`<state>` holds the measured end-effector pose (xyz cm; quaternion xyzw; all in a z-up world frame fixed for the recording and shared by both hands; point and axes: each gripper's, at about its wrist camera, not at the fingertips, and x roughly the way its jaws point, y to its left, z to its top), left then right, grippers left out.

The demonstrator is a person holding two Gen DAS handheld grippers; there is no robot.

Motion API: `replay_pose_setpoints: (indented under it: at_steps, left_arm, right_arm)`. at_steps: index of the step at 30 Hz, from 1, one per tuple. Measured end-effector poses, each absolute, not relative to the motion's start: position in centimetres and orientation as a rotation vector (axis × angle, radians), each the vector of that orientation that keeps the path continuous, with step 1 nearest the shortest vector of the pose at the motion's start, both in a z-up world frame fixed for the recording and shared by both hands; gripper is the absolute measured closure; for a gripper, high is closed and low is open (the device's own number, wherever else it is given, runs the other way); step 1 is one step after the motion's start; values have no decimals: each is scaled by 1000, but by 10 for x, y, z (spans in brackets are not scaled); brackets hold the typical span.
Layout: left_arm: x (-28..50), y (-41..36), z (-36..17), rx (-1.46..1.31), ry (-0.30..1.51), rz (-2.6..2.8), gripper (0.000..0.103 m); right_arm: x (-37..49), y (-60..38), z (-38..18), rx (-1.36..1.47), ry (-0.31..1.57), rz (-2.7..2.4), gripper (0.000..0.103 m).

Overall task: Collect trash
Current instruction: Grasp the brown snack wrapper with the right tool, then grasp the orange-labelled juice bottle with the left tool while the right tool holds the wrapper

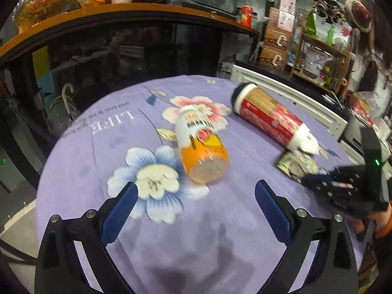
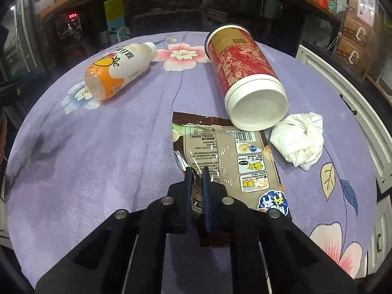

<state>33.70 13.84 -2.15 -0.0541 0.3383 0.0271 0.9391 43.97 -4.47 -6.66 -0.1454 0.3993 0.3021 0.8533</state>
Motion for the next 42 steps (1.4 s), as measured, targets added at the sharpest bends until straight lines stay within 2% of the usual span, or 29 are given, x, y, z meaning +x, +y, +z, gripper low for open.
replay_pose_setpoints:
  at_steps: [10, 23, 24, 26, 28, 30, 42]
  left_arm:
    - [381, 150, -14, -134, 724, 46, 8]
    - [474, 145, -39, -122, 962, 65, 8]
    - [480, 143, -43, -92, 979, 81, 10]
    - [485, 139, -49, -50, 1010, 99, 19]
    - [487, 137, -56, -41, 1039, 94, 34]
    - [485, 138, -59, -49, 1047, 100, 41]
    - [411, 130, -44, -126, 882, 82, 43]
  right_arm:
    - [406, -60, -44, -229, 760, 664, 101]
    - [344, -67, -19, -237, 658, 709, 101]
    - [339, -67, -17, -236, 647, 709, 101]
    - [335, -70, -15, -230, 639, 706, 101]
    - [331, -73, -14, -212, 633, 704, 101]
    - [326, -76, -12, -209, 623, 701, 101]
    - [298, -99, -5, -143, 577, 685, 101]
